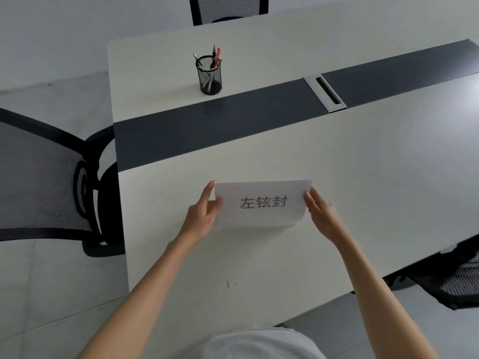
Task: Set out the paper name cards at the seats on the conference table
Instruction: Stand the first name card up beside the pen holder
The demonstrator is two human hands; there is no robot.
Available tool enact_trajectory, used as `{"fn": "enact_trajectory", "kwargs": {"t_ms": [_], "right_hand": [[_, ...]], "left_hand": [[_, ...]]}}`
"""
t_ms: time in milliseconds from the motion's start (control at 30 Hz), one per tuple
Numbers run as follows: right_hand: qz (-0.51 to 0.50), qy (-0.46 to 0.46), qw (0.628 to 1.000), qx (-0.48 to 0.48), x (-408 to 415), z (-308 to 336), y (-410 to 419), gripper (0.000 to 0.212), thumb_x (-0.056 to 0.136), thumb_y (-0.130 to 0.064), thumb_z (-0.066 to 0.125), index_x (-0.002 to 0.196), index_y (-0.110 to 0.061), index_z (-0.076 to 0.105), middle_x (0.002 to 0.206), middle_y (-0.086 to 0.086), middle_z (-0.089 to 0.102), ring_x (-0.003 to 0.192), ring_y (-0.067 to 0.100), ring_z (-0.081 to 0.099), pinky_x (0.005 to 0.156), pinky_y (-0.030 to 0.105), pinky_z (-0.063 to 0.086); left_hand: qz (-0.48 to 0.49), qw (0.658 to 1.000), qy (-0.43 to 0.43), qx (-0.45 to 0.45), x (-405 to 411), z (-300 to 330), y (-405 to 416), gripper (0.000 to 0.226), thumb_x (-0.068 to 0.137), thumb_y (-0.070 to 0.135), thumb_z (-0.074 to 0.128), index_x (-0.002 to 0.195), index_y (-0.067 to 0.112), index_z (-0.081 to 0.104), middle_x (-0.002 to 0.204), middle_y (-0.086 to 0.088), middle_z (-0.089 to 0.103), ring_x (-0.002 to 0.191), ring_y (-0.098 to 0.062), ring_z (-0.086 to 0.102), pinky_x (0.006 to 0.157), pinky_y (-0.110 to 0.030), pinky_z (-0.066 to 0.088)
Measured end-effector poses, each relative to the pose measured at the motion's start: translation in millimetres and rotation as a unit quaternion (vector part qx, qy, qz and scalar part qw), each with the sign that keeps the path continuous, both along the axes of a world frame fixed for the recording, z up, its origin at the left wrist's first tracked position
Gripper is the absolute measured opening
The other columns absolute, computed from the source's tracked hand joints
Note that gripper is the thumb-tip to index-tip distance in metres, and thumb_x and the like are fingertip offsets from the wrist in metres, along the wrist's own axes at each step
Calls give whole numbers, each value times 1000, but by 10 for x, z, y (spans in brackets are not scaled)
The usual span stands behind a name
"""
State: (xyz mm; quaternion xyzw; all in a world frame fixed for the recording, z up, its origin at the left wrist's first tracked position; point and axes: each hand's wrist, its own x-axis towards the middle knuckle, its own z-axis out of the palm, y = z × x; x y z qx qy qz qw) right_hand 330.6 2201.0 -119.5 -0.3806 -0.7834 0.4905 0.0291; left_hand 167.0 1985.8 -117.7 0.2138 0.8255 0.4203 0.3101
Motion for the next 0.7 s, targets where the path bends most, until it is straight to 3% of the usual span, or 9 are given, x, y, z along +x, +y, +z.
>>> {"fn": "enact_trajectory", "kwargs": {"t_ms": [100, 200, 267, 367, 467, 533, 633, 700], "right_hand": [[17, 12, 997, 76, 76, 90, 177, 65, 88, -33, 53, 144, -22, 23, 137, 15, 50, 127, 28, 46, 106, 40, 36], [83, 23, 990, 109, 26, 249, 289, 75, 78, -32, 68, 141, -24, 29, 140, 0, 46, 126, 15, 42, 109, 37, 33], [126, 3, 985, 119, -53, 295, 311, 63, 76, -28, 71, 133, -23, 44, 133, -7, 50, 121, 12, 45, 105, 30, 32], [109, 35, 984, 133, -117, 341, 332, 39, 75, -19, 71, 113, -17, 63, 118, 1, 66, 113, 21, 58, 90, 16, 36], [90, 76, 983, 144, -121, 517, 300, 34, 76, -14, 70, 109, -17, 64, 113, -8, 65, 110, 16, 59, 86, 10, 37], [88, 118, 977, 154, -155, 706, 229, 31, 77, -14, 69, 107, -19, 63, 113, -14, 62, 109, 11, 59, 91, 7, 38], [88, 167, 970, 154, -264, 952, 50, 31, 76, -13, 70, 106, -21, 63, 110, -11, 65, 106, 14, 63, 97, 28, 46], [83, 174, 966, 171, -394, 1068, -141, 31, 75, -15, 70, 105, -21, 65, 101, -10, 68, 96, 25, 67, 88, 33, 51]], "left_hand": [[-23, 996, 81, 1, -115, 38, -46, 51, 88, 30, 53, 136, 25, 36, 127, -2, 51, 119, -16, 47, 98, -29, 38], [-36, 994, 91, 38, -188, 99, 22, 48, 84, 26, 61, 129, 18, 47, 130, 10, 47, 122, -4, 40, 101, -10, 28], [-26, 996, 62, 67, -208, 122, 73, 36, 82, 25, 62, 117, 18, 57, 123, 9, 56, 119, -7, 49, 96, -3, 32], [-19, 995, 39, 95, -220, 180, 75, 28, 81, 25, 64, 108, 19, 62, 115, 8, 63, 114, -5, 55, 100, -20, 40], [-9, 989, 75, 124, -235, 348, 21, 26, 81, 28, 63, 106, 26, 61, 112, 16, 62, 106, 15, 51, 93, -3, 34], [11, 983, 92, 159, -267, 484, -34, 25, 82, 27, 62, 107, 30, 60, 114, 17, 60, 109, 15, 49, 92, 2, 30], [42, 974, 75, 210, -366, 634, -192, 27, 80, 39, 61, 106, 40, 59, 118, 19, 61, 119, -1, 51, 103, -16, 34], [67, 968, 72, 233, -470, 697, -333, 28, 77, 44, 59, 105, 48, 58, 117, 21, 61, 120, -6, 52, 104, -27, 37]]}}
